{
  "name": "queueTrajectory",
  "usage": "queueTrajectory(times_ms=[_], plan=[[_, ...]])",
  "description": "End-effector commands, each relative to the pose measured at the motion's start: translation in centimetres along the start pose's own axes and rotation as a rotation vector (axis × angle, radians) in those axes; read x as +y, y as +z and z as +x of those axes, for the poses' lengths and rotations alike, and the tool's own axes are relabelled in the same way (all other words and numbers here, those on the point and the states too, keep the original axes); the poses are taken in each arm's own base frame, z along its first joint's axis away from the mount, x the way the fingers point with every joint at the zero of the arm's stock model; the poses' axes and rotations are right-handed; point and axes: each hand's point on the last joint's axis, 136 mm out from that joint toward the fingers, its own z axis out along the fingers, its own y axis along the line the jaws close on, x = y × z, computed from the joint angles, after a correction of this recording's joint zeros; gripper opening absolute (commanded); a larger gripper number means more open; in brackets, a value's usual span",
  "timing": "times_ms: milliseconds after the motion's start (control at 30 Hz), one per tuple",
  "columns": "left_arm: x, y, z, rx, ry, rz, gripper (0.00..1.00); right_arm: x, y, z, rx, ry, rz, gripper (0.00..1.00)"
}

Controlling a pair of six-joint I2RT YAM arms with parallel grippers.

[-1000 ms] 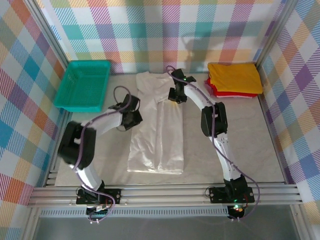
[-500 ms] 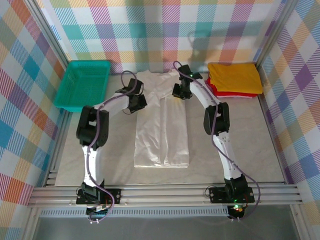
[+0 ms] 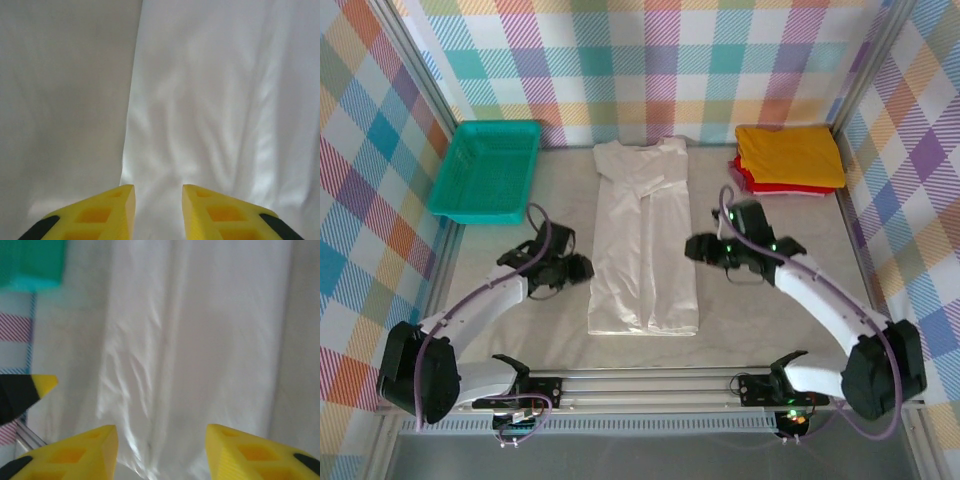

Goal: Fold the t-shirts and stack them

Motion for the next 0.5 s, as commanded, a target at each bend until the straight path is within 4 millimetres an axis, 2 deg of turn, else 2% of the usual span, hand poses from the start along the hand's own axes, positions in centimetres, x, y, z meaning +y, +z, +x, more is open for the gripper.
queueTrajectory(times_ms=[0,100,200,300,467], plan=[[0.2,-0.2,5.4,0.166,-0.006,-0.006,0.38,-2.3,-0.2,5.4,0.097,0.099,0.0,0.52],[0.0,0.8,7.9,0.215,-0.044,0.012,0.4,-3.1,-0.9,7.7,0.106,0.151,-0.02,0.53],[0.9,1.8,9.8,0.267,-0.061,-0.043,0.4,-4.1,-0.5,9.6,0.139,0.202,-0.026,0.55],[1.5,1.5,10.1,0.263,-0.054,-0.083,0.4,-4.7,0.4,11.4,0.195,0.241,-0.045,0.55],[3.0,0.3,10.4,0.222,-0.092,-0.119,0.43,-5.5,1.1,12.6,0.217,0.256,-0.041,0.56]])
